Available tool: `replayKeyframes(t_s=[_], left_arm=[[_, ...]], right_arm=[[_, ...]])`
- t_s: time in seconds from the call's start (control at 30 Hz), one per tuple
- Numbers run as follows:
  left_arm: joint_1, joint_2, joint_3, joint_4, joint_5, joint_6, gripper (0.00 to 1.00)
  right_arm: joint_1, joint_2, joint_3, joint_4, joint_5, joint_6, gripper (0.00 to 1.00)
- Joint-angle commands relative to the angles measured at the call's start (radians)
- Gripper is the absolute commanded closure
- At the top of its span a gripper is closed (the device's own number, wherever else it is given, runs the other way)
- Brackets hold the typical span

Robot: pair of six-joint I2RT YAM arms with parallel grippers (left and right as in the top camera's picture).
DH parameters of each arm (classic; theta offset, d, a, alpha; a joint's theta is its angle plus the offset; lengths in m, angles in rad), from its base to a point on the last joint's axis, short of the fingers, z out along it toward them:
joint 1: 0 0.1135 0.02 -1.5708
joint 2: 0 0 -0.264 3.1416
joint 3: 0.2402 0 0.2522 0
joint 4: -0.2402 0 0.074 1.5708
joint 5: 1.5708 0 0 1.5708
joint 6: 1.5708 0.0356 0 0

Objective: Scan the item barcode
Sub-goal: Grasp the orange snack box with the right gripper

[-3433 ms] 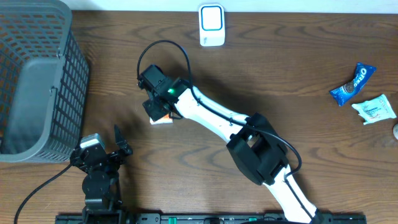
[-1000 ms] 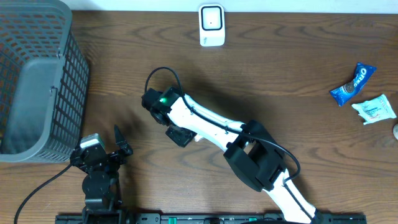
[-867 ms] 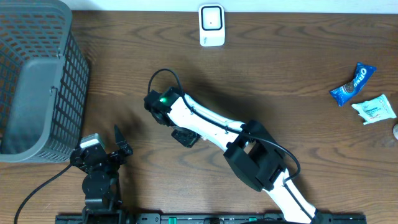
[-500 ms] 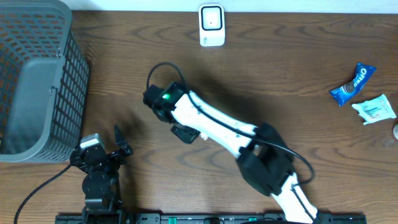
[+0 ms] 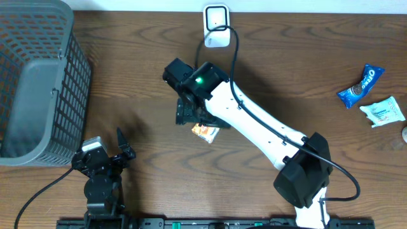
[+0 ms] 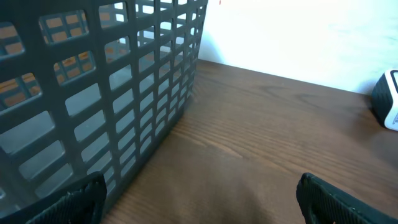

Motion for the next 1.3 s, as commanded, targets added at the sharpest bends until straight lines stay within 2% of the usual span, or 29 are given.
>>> replayKeyframes(t_s=[0.0, 0.1, 0.3, 0.47, 0.67, 1.27], left_arm=[[-0.004, -0.001, -0.029, -0.010, -0.008, 0.006, 0.02], [-0.004, -0.001, -0.029, -0.010, -0.008, 0.006, 0.02], [-0.004, -0.001, -0.029, -0.010, -0.008, 0.006, 0.02], [-0.004, -0.001, -0.029, -0.010, -0.008, 0.006, 0.02], [-0.004, -0.001, -0.029, -0.010, -0.008, 0.006, 0.02], [-0.004, -0.001, -0.029, -0.010, -0.008, 0.006, 0.02]], right_arm=[[-0.008, 0.011, -0.057, 0.016, -0.035, 0.258, 0.01], [-0.019, 0.012, -0.118, 0.086, -0.035, 0.323, 0.01], [-0.047, 0.012, -0.249, 0.297, -0.054, 0.322, 0.01], [-0.097, 0.014, -0.332, 0.390, -0.024, 0.282, 0.01], [-0.141, 0.016, -0.393, 0.501, -0.111, 0.180, 0.01], [-0.132, 0.079, -0.396, 0.525, -0.192, 0.131, 0.01]])
